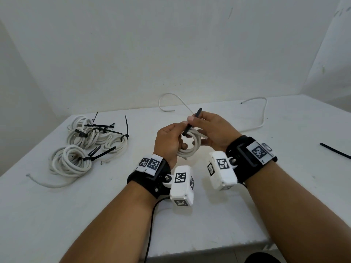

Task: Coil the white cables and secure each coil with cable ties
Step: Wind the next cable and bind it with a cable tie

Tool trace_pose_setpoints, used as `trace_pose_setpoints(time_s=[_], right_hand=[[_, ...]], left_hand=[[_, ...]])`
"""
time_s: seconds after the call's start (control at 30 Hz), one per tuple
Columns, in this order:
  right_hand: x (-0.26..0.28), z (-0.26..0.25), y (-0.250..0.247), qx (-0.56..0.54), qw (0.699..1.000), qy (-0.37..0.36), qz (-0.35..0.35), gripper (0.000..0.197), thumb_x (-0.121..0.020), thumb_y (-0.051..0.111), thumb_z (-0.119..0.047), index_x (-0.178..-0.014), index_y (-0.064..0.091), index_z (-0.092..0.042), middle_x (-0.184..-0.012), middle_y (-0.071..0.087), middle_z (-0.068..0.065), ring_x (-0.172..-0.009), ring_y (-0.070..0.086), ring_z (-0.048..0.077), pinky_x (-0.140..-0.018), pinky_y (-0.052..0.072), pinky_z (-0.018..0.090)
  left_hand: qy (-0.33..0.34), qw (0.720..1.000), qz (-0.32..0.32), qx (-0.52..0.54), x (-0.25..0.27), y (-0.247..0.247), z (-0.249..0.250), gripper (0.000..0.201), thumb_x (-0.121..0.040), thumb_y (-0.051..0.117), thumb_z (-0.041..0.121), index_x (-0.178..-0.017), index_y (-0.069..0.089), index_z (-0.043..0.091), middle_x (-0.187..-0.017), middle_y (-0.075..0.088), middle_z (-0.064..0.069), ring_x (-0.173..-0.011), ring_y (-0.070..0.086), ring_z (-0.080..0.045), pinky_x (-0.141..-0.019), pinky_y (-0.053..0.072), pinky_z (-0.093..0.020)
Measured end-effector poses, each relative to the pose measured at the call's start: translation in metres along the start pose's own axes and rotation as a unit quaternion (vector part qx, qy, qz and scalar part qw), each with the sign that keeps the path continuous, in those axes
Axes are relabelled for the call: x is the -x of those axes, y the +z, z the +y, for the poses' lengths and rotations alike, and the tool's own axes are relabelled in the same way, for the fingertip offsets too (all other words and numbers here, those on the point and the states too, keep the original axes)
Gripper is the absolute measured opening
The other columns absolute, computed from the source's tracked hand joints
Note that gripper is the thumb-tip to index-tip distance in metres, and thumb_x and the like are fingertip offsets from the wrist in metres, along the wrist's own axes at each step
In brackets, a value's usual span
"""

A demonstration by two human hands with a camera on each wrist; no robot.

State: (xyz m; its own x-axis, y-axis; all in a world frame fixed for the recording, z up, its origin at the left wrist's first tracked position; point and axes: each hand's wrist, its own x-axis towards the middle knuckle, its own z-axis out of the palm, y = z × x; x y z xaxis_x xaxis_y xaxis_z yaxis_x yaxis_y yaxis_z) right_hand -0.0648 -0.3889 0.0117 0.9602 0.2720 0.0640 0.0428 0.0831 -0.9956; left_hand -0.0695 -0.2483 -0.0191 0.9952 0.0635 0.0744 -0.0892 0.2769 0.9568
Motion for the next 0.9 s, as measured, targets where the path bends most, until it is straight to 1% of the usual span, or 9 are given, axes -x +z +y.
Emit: trace_pose_setpoints(time_s=[0.13, 0.23, 0.33, 0.47, 0.53, 0.6, 0.7, 0.8, 0.9], right_hand=[[-0.004, 0.007, 0.01, -0.039, 0.998, -0.034, 0.025, 0.007, -0.094, 0.063, -0.012, -0.09, 0.058, -0.011, -0.079, 0.066, 0.008, -0.069, 0.063, 0.02, -0.064, 0.055, 0.03], [-0.006, 0.006, 0.011, -0.044, 0.998, -0.038, 0.029, 0.006, -0.095, 0.062, -0.01, -0.091, 0.058, -0.007, -0.083, 0.066, 0.012, -0.069, 0.063, 0.021, -0.059, 0.054, 0.026], [-0.006, 0.005, 0.013, -0.022, 0.998, -0.038, 0.041, 0.008, -0.094, 0.063, -0.012, -0.091, 0.058, -0.006, -0.086, 0.064, 0.016, -0.074, 0.062, 0.027, -0.057, 0.051, 0.027], [-0.008, 0.007, 0.015, -0.009, 0.996, -0.042, 0.075, 0.007, -0.095, 0.055, -0.01, -0.091, 0.05, -0.007, -0.076, 0.059, 0.012, -0.066, 0.061, 0.026, -0.063, 0.051, 0.035], [-0.009, 0.01, 0.016, 0.014, 0.995, -0.06, 0.082, 0.008, -0.096, 0.055, -0.012, -0.093, 0.049, -0.008, -0.076, 0.058, 0.012, -0.068, 0.06, 0.026, -0.067, 0.051, 0.038], [-0.011, 0.012, 0.016, 0.041, 0.993, -0.077, 0.085, 0.013, -0.096, 0.058, -0.018, -0.098, 0.051, -0.007, -0.077, 0.061, 0.011, -0.071, 0.06, 0.026, -0.07, 0.051, 0.04], [-0.013, 0.012, 0.011, 0.05, 0.986, -0.1, 0.125, 0.011, -0.096, 0.061, -0.016, -0.098, 0.055, -0.007, -0.074, 0.064, 0.008, -0.067, 0.062, 0.025, -0.065, 0.051, 0.036], [-0.013, 0.012, 0.007, 0.06, 0.978, -0.117, 0.161, 0.009, -0.095, 0.063, -0.014, -0.097, 0.056, -0.008, -0.074, 0.063, 0.008, -0.058, 0.062, 0.019, -0.056, 0.05, 0.03], [-0.015, 0.013, 0.004, 0.059, 0.975, -0.12, 0.177, 0.011, -0.092, 0.066, -0.012, -0.097, 0.058, -0.006, -0.074, 0.063, 0.009, -0.052, 0.059, 0.016, -0.053, 0.048, 0.028]], left_hand=[[0.004, 0.999, 0.04, 0.034, 0.001, 0.006, -0.001, 0.015, -0.09, 0.06, 0.011, -0.075, 0.058, 0.01, -0.069, 0.059, -0.007, -0.046, 0.047, -0.018, -0.042, 0.038, -0.022], [0.008, 0.996, 0.073, 0.047, 0.001, 0.01, -0.001, 0.014, -0.087, 0.065, 0.013, -0.075, 0.058, 0.011, -0.064, 0.058, -0.005, -0.048, 0.047, -0.021, -0.046, 0.036, -0.023], [0.009, 0.993, 0.1, 0.057, 0.003, 0.013, 0.0, 0.006, -0.087, 0.065, 0.013, -0.086, 0.06, 0.009, -0.059, 0.056, -0.002, -0.042, 0.043, -0.017, -0.045, 0.036, -0.022], [-0.004, 0.987, 0.136, 0.086, 0.001, 0.007, 0.005, 0.003, -0.088, 0.062, 0.014, -0.085, 0.06, 0.013, -0.053, 0.041, 0.001, -0.044, 0.04, -0.019, -0.044, 0.038, -0.022], [-0.003, 0.987, 0.136, 0.085, 0.0, 0.005, 0.006, 0.006, -0.089, 0.061, 0.016, -0.084, 0.062, 0.014, -0.052, 0.038, 0.001, -0.045, 0.039, -0.018, -0.046, 0.04, -0.023], [0.0, 0.99, 0.115, 0.076, 0.001, 0.004, 0.005, 0.013, -0.091, 0.058, 0.017, -0.079, 0.063, 0.014, -0.05, 0.036, 0.003, -0.042, 0.036, -0.015, -0.048, 0.04, -0.024], [-0.011, 0.999, 0.032, 0.039, 0.002, 0.004, 0.005, 0.029, -0.097, 0.046, 0.018, -0.07, 0.055, 0.014, -0.049, 0.032, 0.003, -0.043, 0.028, -0.014, -0.051, 0.032, -0.028], [-0.023, 0.999, -0.033, 0.006, 0.004, 0.007, 0.006, 0.025, -0.101, 0.035, 0.016, -0.091, 0.056, 0.007, -0.049, 0.039, -0.001, -0.044, 0.031, -0.016, -0.05, 0.033, -0.027], [-0.054, 0.995, -0.074, 0.035, 0.005, 0.004, 0.008, 0.026, -0.101, 0.033, 0.012, -0.097, 0.058, 0.007, -0.051, 0.046, -0.003, -0.041, 0.036, -0.014, -0.057, 0.038, -0.031]])
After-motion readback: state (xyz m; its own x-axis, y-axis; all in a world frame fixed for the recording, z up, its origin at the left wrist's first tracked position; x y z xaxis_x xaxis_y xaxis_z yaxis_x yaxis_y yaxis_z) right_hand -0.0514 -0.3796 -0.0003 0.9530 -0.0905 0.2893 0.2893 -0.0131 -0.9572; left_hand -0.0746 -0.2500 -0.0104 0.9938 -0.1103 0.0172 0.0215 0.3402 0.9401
